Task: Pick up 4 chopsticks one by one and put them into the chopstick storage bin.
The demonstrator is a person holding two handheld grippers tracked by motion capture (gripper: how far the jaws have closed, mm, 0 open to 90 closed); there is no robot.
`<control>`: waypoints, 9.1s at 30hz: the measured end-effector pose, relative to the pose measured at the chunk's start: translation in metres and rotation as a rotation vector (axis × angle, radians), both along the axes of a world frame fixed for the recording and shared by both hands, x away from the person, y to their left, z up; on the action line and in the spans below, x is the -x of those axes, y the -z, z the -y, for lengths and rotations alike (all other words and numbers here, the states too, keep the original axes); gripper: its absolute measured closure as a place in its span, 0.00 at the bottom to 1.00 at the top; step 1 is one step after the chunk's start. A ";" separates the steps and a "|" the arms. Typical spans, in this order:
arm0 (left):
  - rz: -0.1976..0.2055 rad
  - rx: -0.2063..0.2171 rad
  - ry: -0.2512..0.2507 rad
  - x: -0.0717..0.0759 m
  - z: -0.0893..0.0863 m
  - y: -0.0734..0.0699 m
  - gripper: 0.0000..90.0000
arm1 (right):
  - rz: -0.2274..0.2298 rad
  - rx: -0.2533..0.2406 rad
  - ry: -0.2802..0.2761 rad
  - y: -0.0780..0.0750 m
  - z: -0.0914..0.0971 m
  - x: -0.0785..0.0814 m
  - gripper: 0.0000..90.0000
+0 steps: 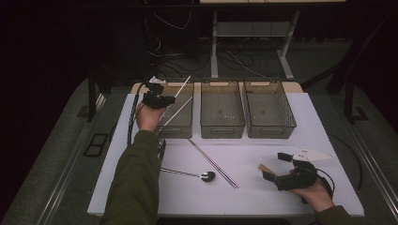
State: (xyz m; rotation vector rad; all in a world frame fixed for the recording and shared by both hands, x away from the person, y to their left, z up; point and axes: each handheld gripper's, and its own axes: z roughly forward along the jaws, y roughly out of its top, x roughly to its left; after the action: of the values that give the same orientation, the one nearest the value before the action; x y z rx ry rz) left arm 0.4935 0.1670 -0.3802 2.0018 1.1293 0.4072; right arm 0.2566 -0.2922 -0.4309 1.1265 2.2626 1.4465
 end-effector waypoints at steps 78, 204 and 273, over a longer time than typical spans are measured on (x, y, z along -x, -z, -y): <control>-0.018 -0.094 0.347 0.128 0.076 0.054 1.00 | -0.001 0.025 -0.004 0.001 -0.002 0.001 0.01; -0.217 -0.149 0.369 0.170 0.041 0.056 1.00 | 0.003 0.034 -0.004 0.001 -0.002 0.002 0.01; -0.138 -0.052 0.545 0.147 0.133 0.059 0.90 | -0.012 0.038 -0.010 0.002 -0.004 0.001 0.01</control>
State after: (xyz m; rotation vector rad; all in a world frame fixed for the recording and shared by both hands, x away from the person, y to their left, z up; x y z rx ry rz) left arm 0.3469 0.0338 -0.4392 2.3041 0.6101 0.0151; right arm 0.2552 -0.2881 -0.4330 1.1173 2.2964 1.3982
